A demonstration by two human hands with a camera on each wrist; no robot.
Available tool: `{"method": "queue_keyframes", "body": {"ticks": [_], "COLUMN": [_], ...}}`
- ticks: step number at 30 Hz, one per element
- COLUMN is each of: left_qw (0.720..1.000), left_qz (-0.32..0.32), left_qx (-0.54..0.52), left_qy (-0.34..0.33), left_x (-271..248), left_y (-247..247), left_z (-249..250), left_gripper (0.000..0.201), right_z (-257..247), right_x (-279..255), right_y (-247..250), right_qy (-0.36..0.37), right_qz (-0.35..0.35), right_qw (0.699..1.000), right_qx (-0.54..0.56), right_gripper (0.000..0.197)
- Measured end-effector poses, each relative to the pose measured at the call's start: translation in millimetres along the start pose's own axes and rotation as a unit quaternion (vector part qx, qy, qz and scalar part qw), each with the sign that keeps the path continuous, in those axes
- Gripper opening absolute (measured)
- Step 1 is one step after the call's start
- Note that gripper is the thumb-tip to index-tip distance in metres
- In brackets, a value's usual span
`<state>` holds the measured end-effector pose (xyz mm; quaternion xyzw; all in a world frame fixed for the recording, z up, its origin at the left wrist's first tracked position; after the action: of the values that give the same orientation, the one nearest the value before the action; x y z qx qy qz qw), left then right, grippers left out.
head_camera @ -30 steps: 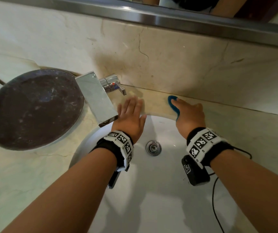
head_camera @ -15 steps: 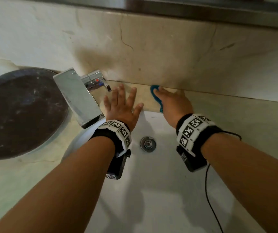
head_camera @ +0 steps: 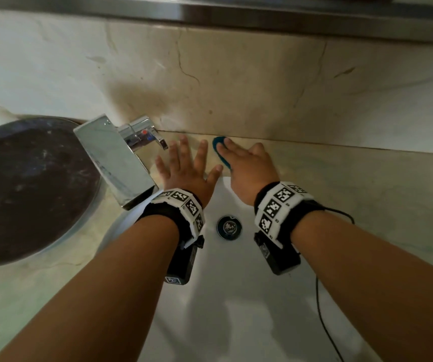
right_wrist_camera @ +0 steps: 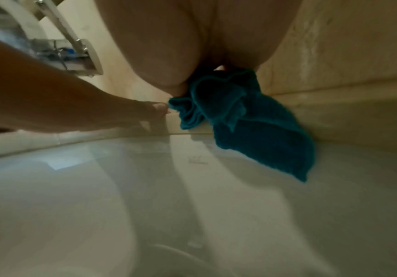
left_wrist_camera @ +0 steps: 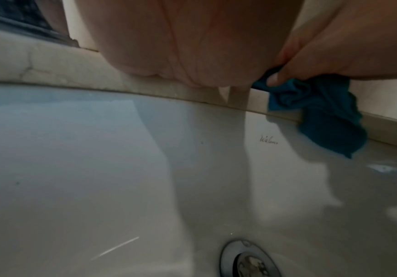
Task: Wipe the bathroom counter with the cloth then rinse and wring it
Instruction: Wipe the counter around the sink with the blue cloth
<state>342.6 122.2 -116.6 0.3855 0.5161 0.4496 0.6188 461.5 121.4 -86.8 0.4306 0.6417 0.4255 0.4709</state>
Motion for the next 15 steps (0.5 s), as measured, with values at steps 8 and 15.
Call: {"method": "queue_keyframes", "body": {"ticks": [8,15], "left_qw": [1.0,1.0], "left_qz": [0.021,0.026], "left_qx": [-0.008,-0.003], "left_qy": [-0.014,-0.011], "left_x": [-5,-2], "left_y": [2,0], "left_z": [1,0], "left_gripper": [0.065,0.065], "right_z": [44,4], "right_x": [-16,-1], "right_y": [5,2], "right_qy": [-0.133,-0.039], "right_qz": [-0.02,-0.006], "right_qw": [0.991,0.999], "right_qx": [-0.027,0.013], "right_gripper": [0.063,0.063]}}
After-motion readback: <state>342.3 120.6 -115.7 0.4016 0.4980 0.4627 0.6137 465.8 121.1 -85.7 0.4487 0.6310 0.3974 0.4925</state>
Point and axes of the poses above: each hand's wrist, its own x-axis towards the middle knuckle, its own y-axis out of the back of the hand, z = x × y, the point moved 6 cm from there along x, towards the middle knuckle, and after that the axes turned 1 degree about -z, right-handed, at the moved point
